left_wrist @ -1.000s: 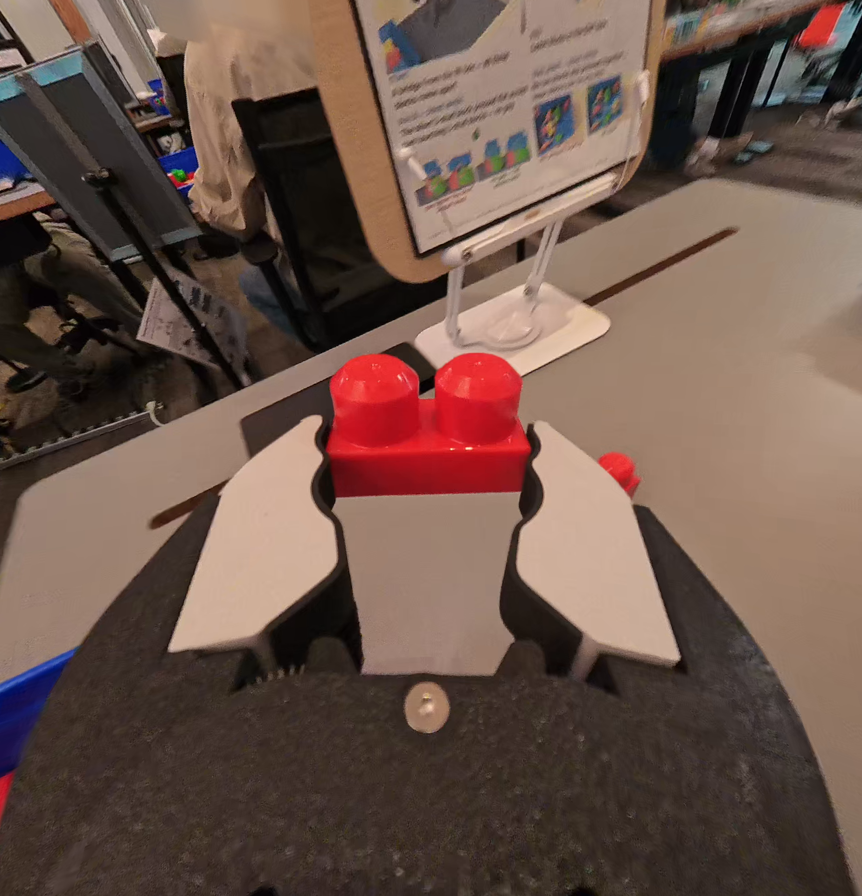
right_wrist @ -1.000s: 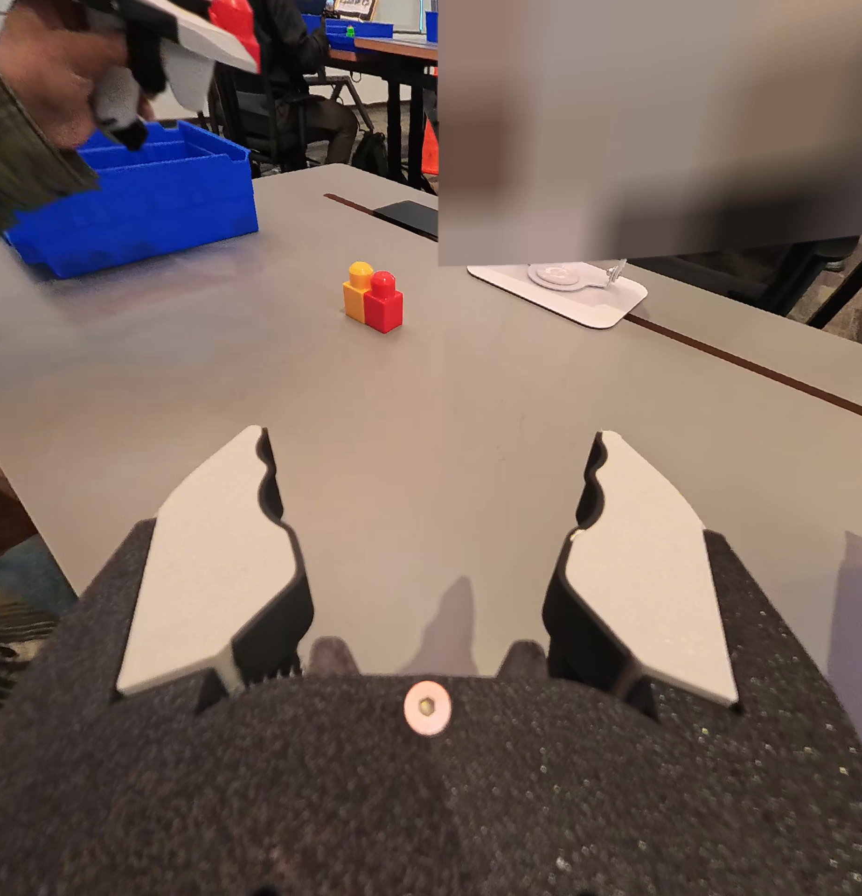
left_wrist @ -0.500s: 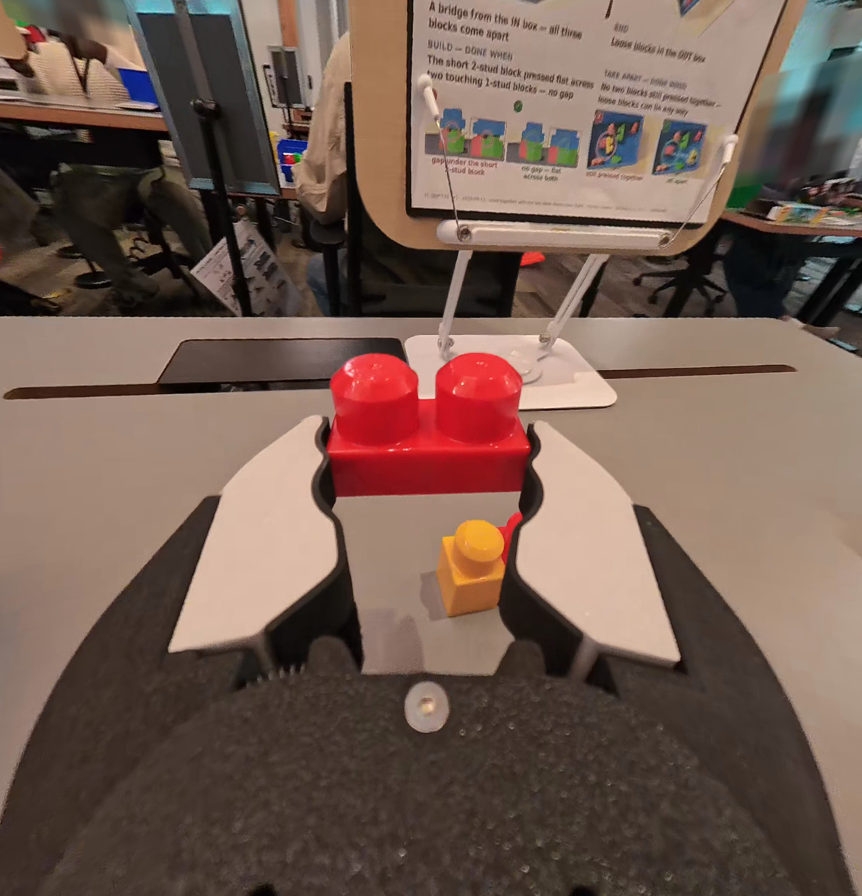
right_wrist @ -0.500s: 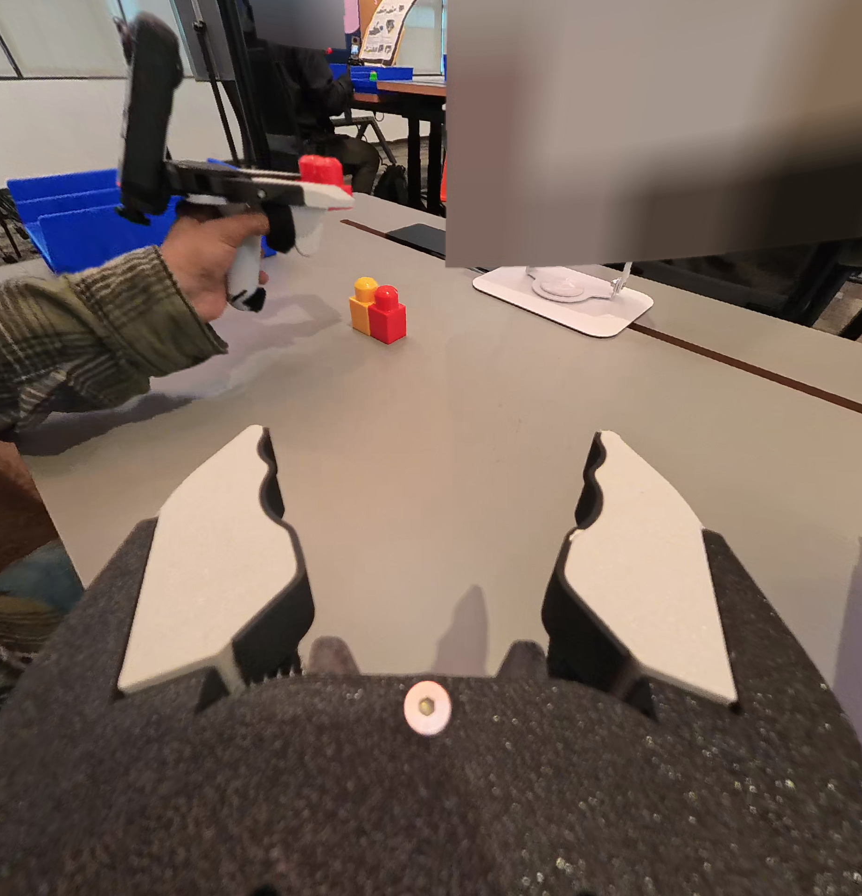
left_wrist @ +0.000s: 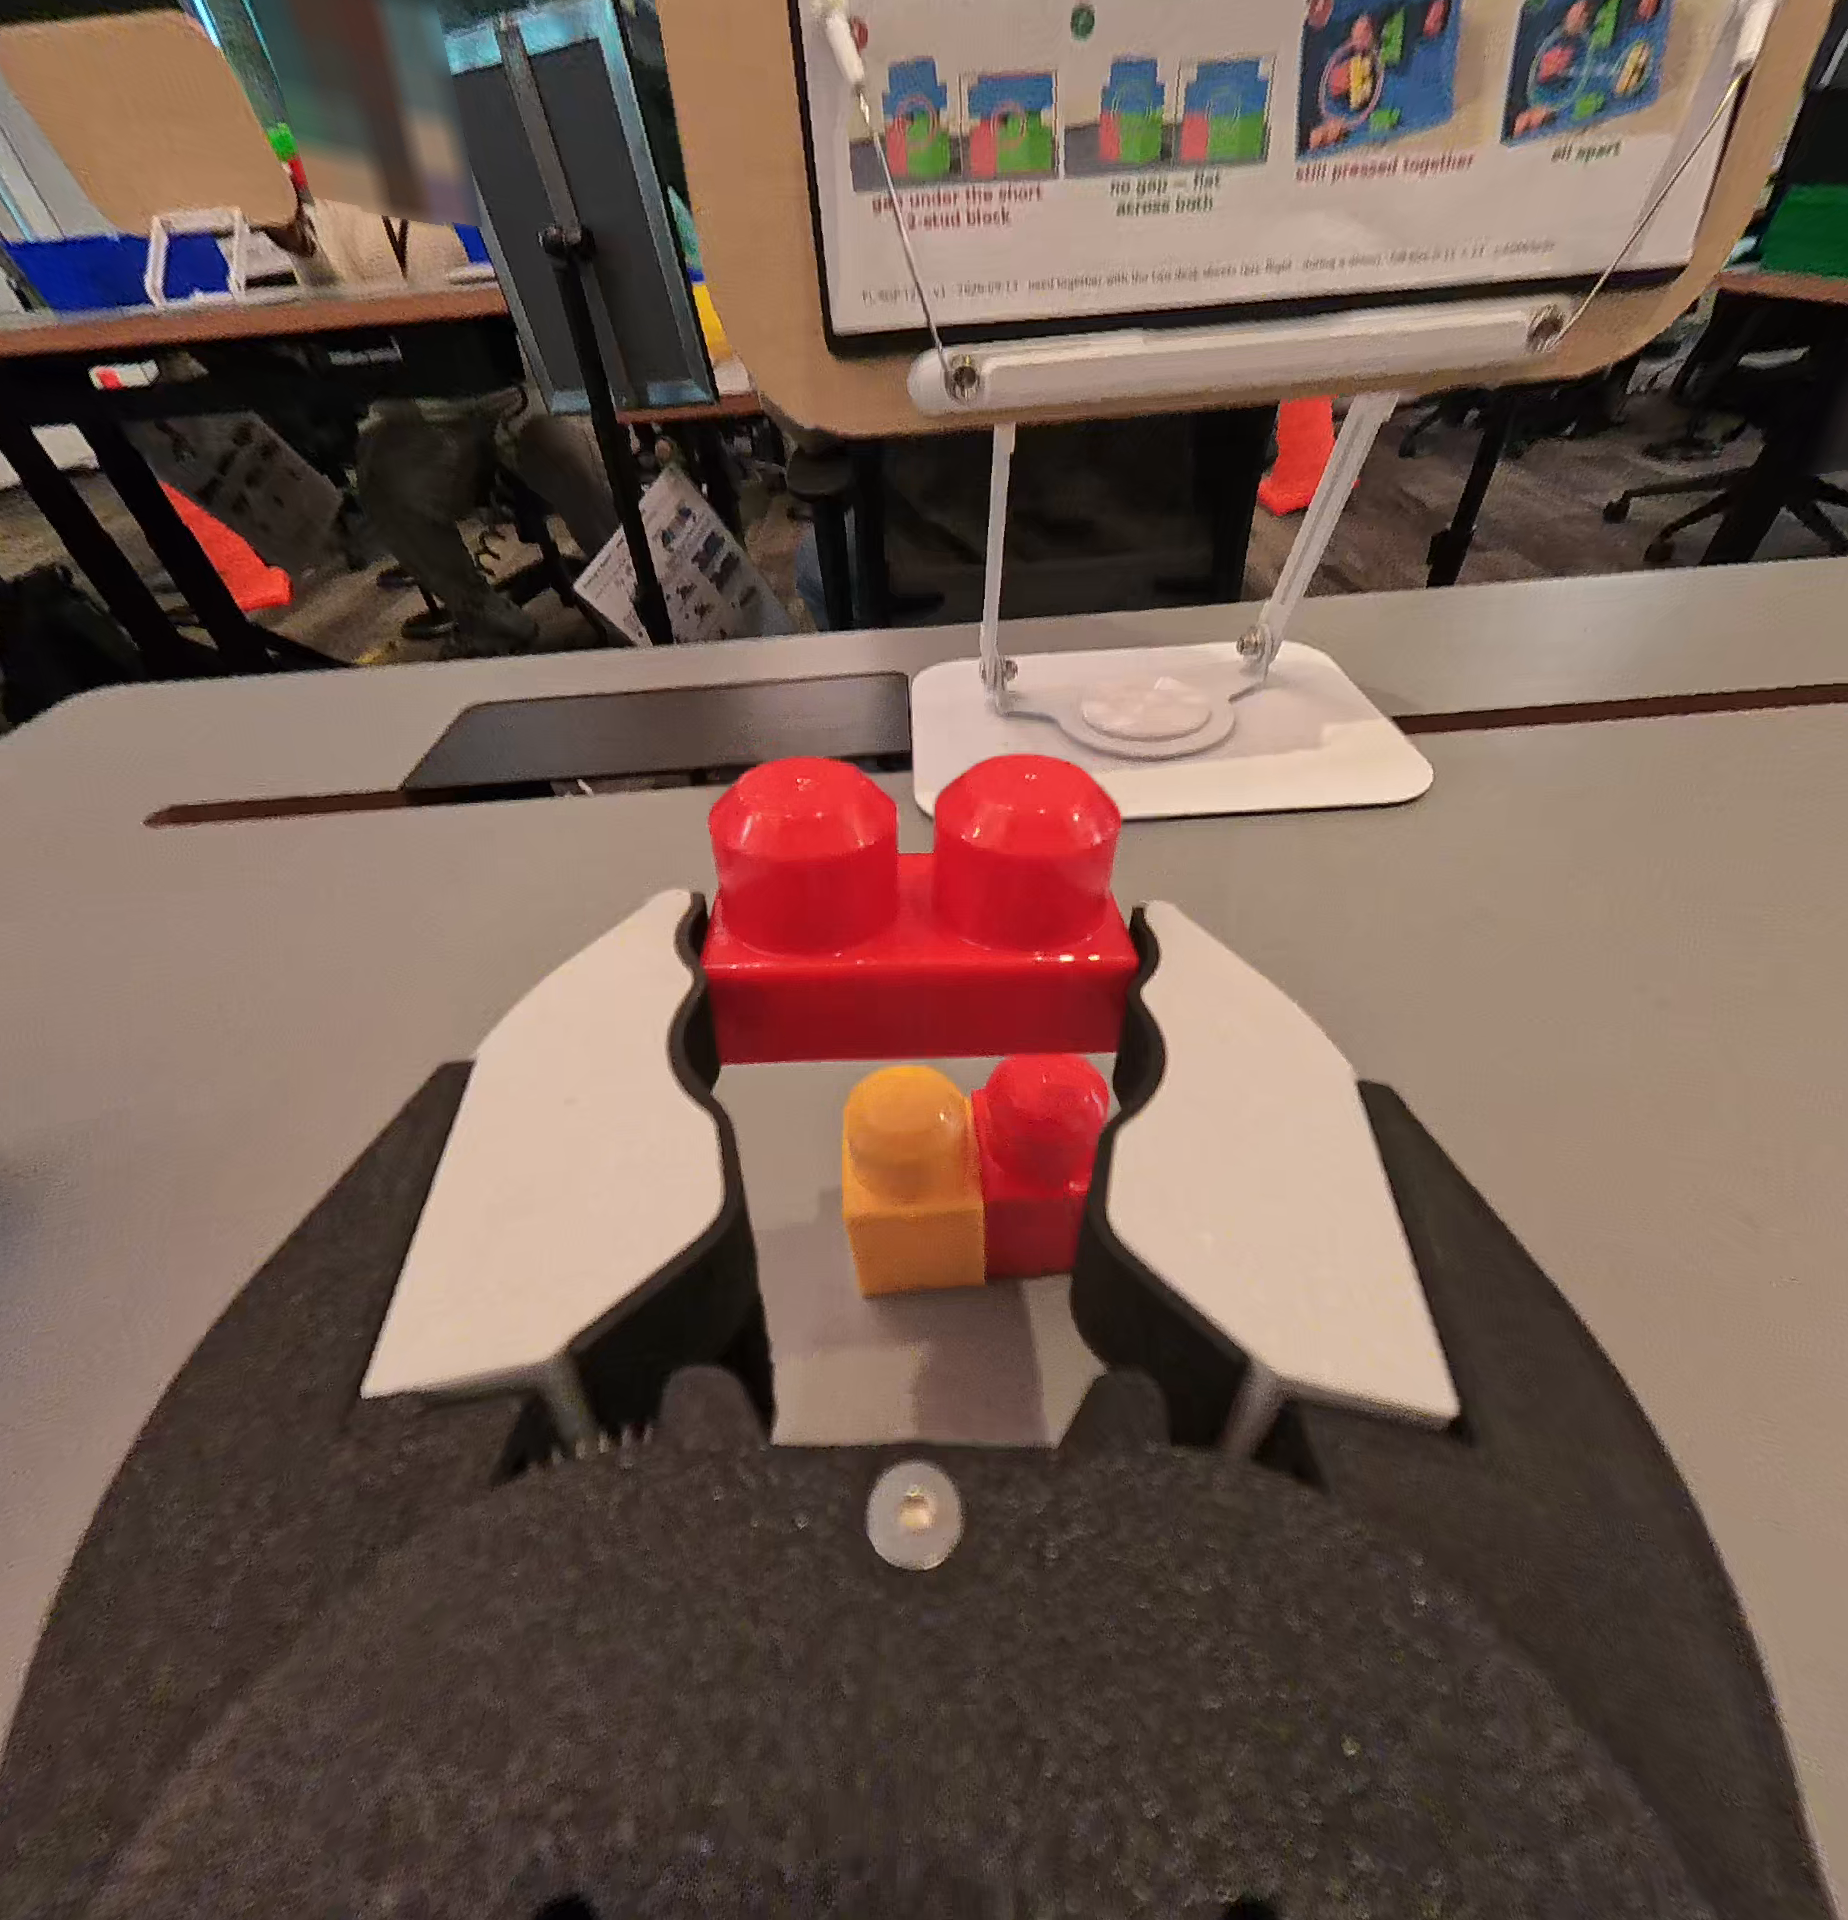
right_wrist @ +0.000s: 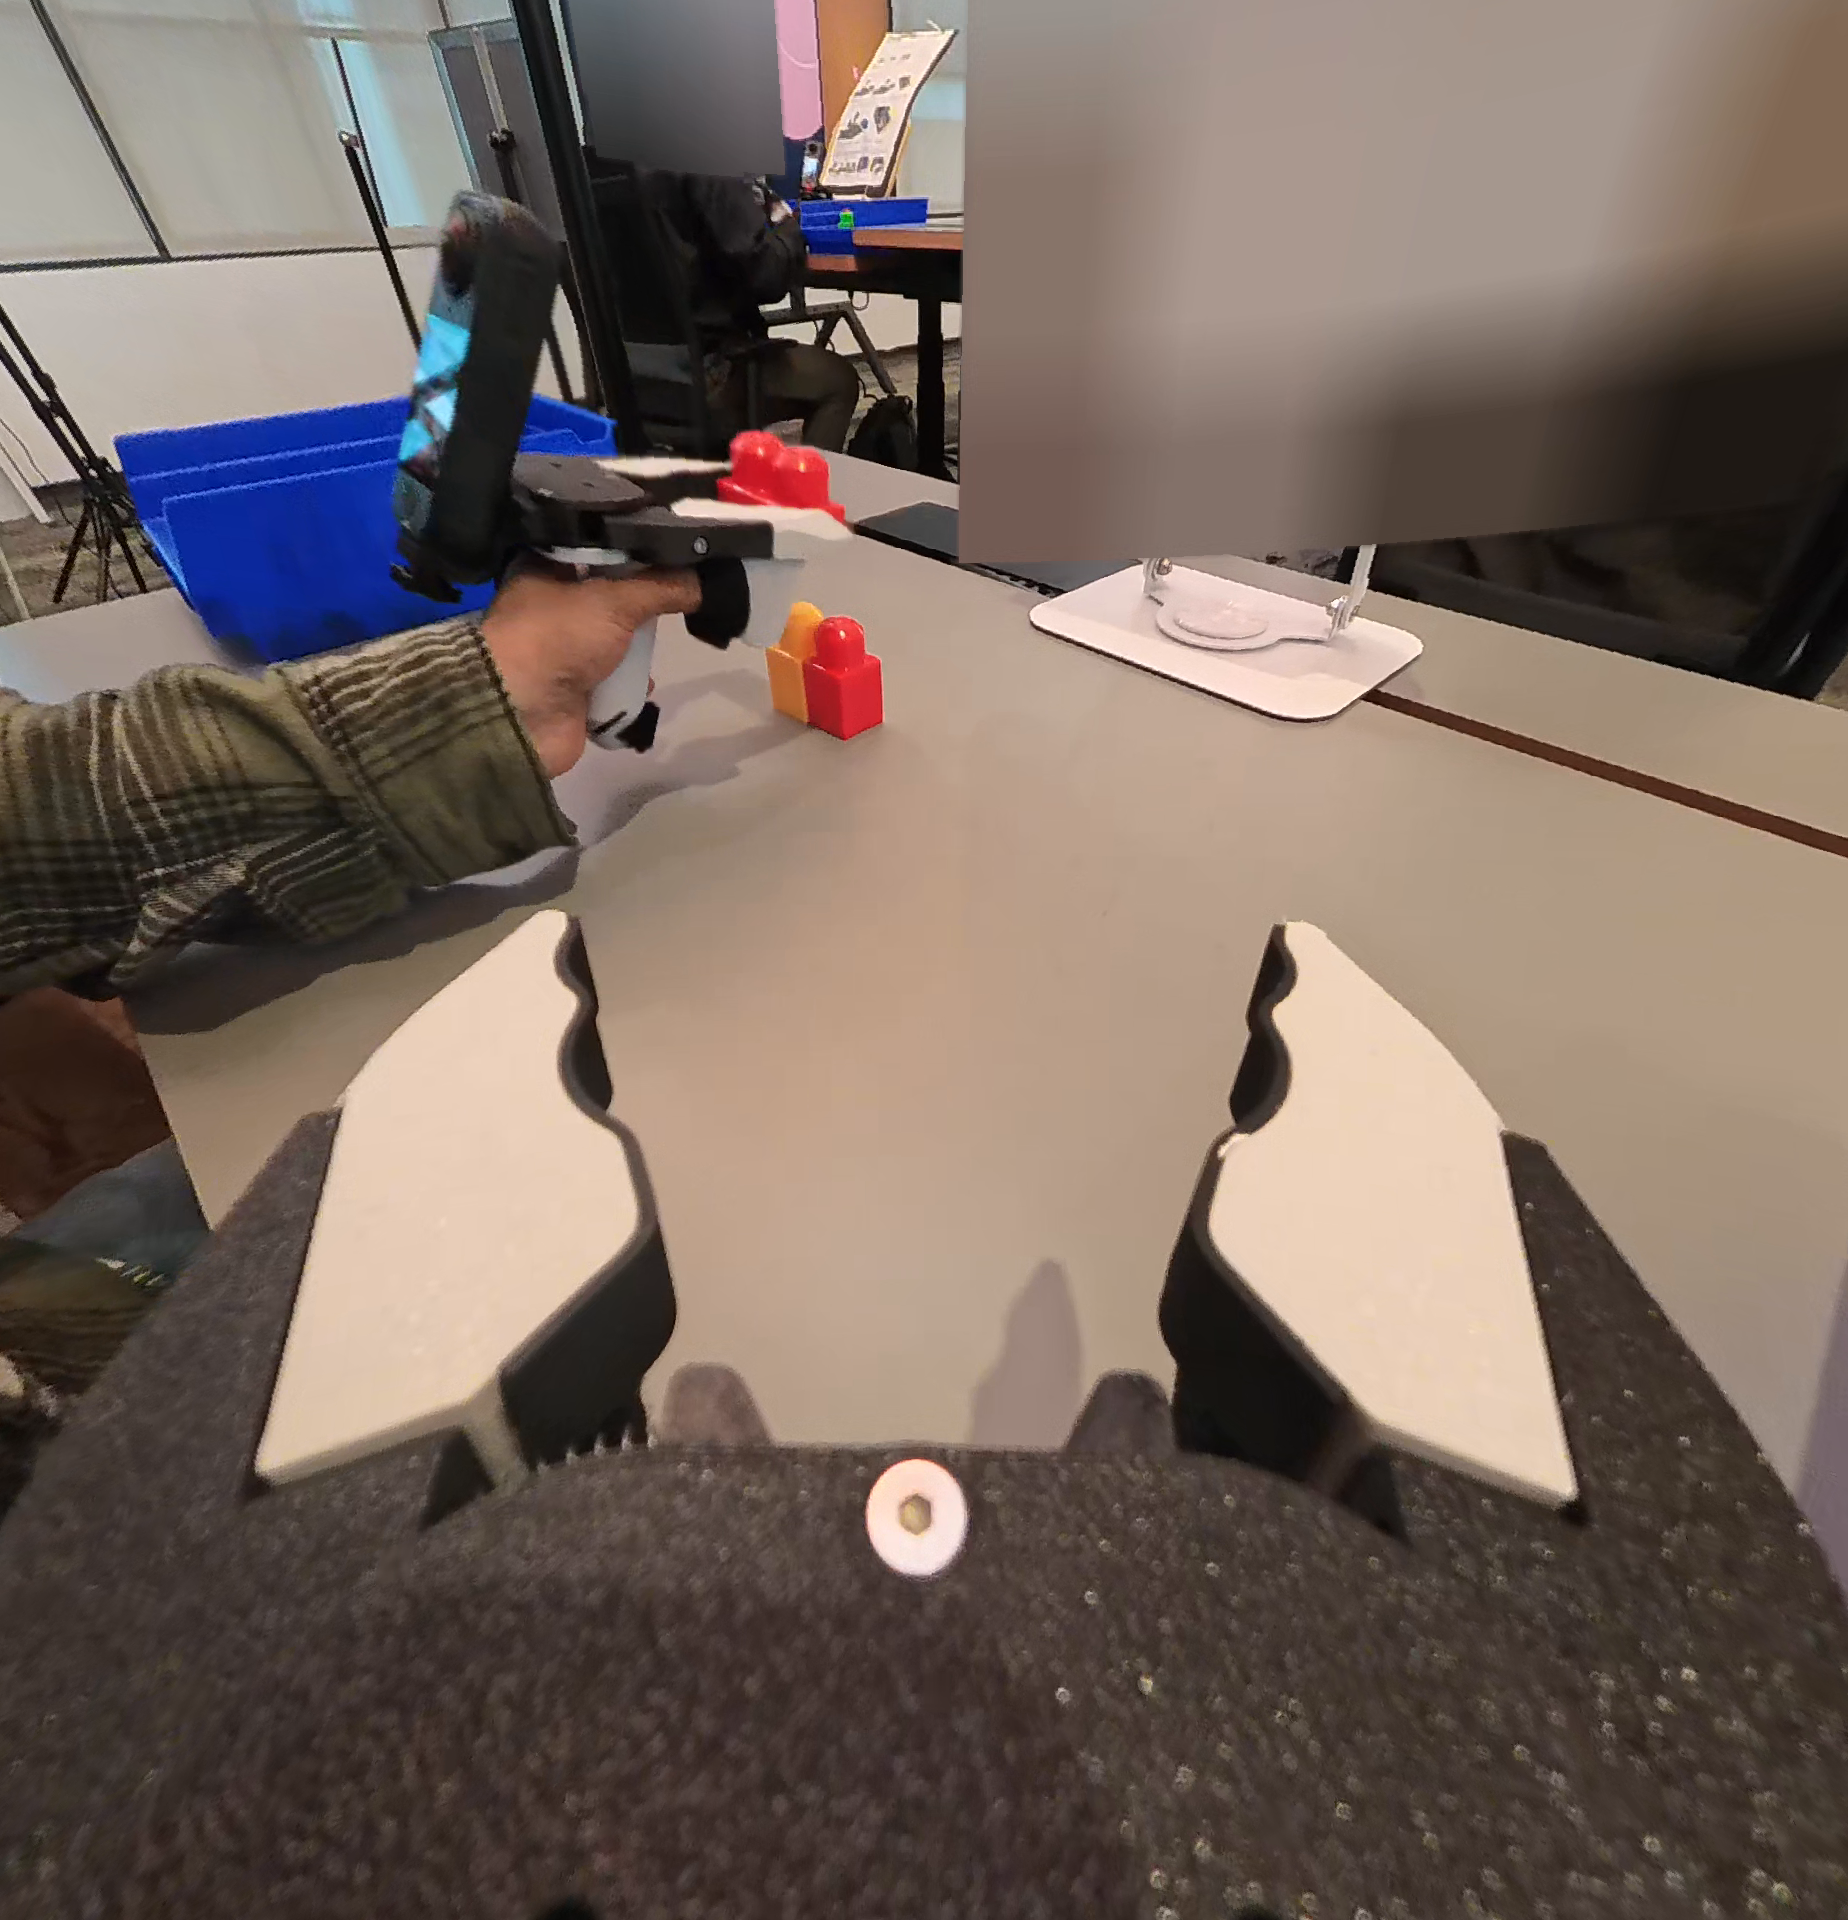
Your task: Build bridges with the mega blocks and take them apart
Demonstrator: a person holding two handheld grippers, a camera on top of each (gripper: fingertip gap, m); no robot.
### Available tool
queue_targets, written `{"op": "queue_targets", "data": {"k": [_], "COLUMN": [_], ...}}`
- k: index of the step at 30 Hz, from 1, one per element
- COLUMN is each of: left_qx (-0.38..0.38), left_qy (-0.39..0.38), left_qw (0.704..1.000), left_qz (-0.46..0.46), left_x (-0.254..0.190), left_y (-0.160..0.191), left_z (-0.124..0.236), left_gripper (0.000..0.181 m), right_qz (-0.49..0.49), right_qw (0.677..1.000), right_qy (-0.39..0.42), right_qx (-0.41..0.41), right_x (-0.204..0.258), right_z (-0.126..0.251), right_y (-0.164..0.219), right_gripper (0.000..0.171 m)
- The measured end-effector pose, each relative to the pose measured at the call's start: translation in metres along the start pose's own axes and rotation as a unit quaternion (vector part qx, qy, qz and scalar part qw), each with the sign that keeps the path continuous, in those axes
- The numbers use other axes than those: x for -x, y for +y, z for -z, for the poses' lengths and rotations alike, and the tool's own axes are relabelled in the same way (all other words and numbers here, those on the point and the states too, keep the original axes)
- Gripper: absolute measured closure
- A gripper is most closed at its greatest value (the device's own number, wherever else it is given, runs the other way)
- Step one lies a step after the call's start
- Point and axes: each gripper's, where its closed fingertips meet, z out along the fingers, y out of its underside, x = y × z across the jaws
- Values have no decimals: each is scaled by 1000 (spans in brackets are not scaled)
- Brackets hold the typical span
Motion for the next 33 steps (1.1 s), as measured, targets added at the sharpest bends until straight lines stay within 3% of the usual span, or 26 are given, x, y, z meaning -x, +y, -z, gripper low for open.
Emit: {"op": "queue_targets", "data": {"k": [9, 21, 33], "left_qx": [59, 59, 130], "left_qy": [-4, -9, 14], "left_qw": [997, 998, 991], "left_qz": [49, 36, 15], "left_x": [-6, -8, -13], "left_y": [18, 29, 48], "left_z": [-9, -17, -22], "left_gripper": [106, 106, 106], "right_qz": [-5, -5, 3], "right_qw": [1000, 1000, 1000], "right_qy": [-11, -9, -8], "right_qx": [-8, -10, -10], "right_x": [-4, -8, -5], "right_z": [2, 5, 3], "right_y": [2, 0, -5], "right_gripper": [54, 55, 55]}}
